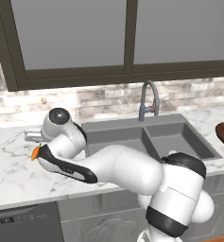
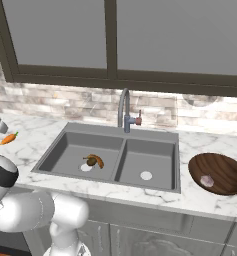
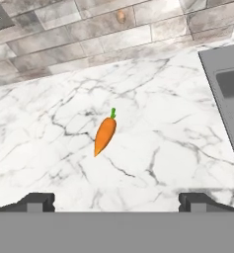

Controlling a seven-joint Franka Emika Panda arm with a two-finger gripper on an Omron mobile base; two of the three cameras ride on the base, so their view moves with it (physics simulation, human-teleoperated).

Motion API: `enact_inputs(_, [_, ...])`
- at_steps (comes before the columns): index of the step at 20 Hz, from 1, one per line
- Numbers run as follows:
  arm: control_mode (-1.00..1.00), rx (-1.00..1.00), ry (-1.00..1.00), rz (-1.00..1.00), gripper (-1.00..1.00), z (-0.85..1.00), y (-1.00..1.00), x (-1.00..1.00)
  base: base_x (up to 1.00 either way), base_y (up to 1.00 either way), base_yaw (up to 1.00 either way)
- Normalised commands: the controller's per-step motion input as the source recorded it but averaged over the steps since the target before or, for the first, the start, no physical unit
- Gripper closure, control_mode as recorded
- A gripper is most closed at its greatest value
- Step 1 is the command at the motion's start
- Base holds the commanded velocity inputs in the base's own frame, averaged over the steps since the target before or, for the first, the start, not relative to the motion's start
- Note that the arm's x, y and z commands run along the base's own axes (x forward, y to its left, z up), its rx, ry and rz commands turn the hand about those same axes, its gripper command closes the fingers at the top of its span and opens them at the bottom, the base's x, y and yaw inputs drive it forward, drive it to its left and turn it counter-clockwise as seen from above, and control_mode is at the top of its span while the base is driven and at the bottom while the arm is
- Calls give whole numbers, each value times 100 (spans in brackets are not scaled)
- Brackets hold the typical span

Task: There is a mixed pile of frozen fruits and vegetables on the counter. Locate all the frozen vegetables and place the items in a bowl on the counter. Take all the frozen fruits and defrost them in a running sink.

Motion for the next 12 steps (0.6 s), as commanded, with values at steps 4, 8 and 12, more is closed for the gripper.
enact_inputs(4, [-100,0,2,0,-100,-21,18,21,0,0,0])
enact_inputs(8, [-100,0,2,0,-100,-16,18,21,0,0,0])
enact_inputs(12, [-100,0,0,0,-100,-11,14,16,0,0,0])
